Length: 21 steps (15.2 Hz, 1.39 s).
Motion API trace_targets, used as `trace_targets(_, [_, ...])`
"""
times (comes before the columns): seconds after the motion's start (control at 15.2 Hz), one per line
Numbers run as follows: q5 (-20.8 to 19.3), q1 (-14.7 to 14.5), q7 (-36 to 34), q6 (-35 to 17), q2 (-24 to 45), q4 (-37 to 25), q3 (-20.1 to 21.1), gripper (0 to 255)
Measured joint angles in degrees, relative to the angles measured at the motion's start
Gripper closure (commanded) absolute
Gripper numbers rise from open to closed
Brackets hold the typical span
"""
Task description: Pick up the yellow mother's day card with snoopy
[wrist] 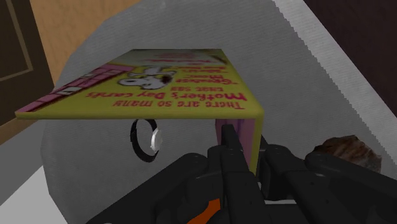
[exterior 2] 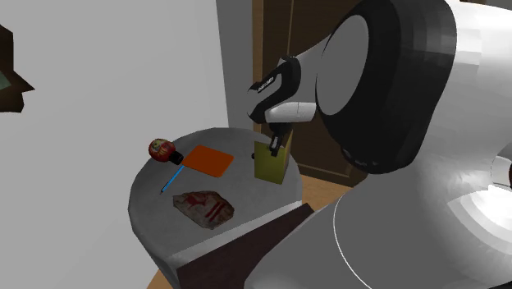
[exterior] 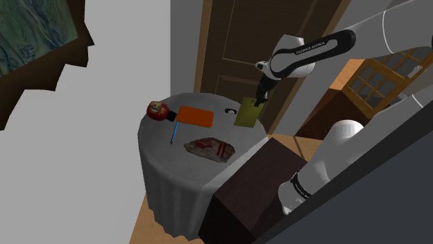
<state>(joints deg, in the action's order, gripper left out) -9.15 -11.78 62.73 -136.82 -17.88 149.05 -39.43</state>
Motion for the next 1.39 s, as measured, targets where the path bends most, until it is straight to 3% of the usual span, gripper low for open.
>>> trace_targets(0.4, [-0.14,0.07,-0.25,0.56,-0.35,-0.24,0.23,255])
trace_targets(1.39, [-2.23,1.83,-3.19,13.14,-7.53,-6.1,4.23,255])
